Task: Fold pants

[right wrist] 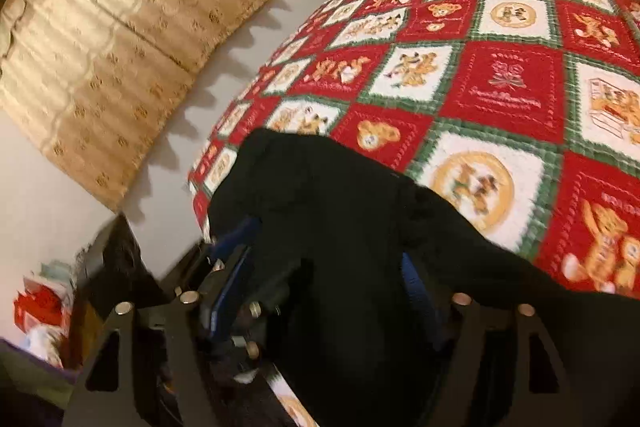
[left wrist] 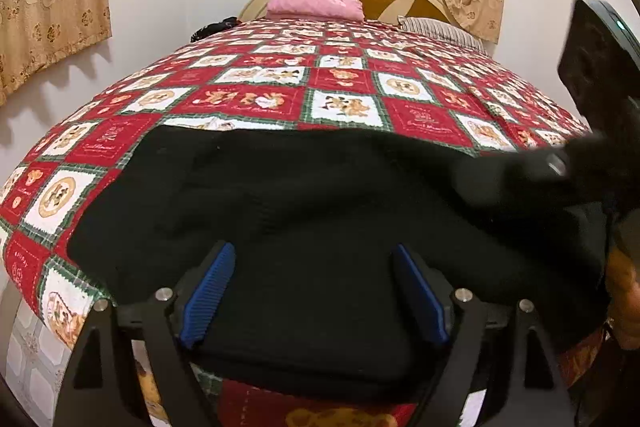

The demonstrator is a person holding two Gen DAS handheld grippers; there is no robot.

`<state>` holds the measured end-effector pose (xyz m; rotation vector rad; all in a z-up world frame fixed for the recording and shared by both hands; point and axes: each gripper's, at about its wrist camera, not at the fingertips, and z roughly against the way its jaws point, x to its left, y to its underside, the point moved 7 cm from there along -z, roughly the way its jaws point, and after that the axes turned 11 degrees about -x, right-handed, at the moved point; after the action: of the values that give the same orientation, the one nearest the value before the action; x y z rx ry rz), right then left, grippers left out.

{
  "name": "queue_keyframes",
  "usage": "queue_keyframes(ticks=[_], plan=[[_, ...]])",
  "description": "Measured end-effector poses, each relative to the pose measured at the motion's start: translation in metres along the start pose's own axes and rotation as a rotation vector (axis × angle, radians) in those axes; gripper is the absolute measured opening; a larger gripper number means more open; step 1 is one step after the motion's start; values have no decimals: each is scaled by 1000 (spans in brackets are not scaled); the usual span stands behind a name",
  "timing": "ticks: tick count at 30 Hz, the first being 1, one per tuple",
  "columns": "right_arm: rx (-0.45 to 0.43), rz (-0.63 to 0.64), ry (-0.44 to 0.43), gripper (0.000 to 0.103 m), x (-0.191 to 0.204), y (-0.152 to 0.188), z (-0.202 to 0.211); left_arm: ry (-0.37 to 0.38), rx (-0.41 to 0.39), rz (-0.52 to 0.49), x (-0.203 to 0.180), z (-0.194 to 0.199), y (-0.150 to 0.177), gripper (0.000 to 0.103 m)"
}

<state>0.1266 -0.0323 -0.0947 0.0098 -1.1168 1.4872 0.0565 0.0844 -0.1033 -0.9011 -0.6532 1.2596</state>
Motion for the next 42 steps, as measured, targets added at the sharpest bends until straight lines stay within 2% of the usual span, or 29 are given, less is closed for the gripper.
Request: queue_keyframes(ticks=[2, 5, 8, 12, 14, 15, 18, 20, 23, 26, 29, 31, 33, 37, 40, 42], plan=[[-62, 81, 102, 75, -1, -6, 2, 1, 2, 1, 0, 0, 0, 85], [-53, 98, 108, 75, 0, -2, 10, 9, 3, 0, -1, 0, 1, 85], [-71, 113, 153, 75, -6, 0, 28, 11, 1, 2, -1, 0, 1, 85], [0, 137, 195, 75, -22, 10, 33, 11, 2, 1, 0, 0, 1, 86], [49, 152, 171, 76, -22, 15, 29, 11, 3, 0, -1, 0, 1, 86], [76, 161, 146, 81, -18, 14, 27, 11, 3, 0, -1, 0, 1, 86], [155, 113, -18, 83, -5, 12, 18, 11, 3, 0, -1, 0, 1, 86], [174, 76, -92, 83, -3, 7, 9, 11, 3, 2, -1, 0, 1, 86], [134, -13, -132, 84, -9, -4, -8, 6, 5, -2, -1, 0, 1, 87], [65, -59, -142, 89, -6, -11, -17, 4, 8, 0, -2, 0, 1, 87], [-3, -17, -63, 89, -2, -12, -18, 3, 12, -1, -3, 0, 1, 87], [-43, 65, 23, 89, 3, -13, -16, 2, 10, 0, -2, 0, 1, 87], [-74, 124, 68, 89, 8, -15, -11, 4, 9, 2, -2, 0, 0, 87], [-91, 135, 19, 89, 10, -16, 15, 8, 10, 2, -1, 0, 0, 87], [-107, 121, 52, 88, -6, -22, 28, 6, 7, 3, -1, 0, 0, 88], [-86, 94, 76, 88, -21, -23, 26, 4, 6, 3, -2, 0, 0, 88]])
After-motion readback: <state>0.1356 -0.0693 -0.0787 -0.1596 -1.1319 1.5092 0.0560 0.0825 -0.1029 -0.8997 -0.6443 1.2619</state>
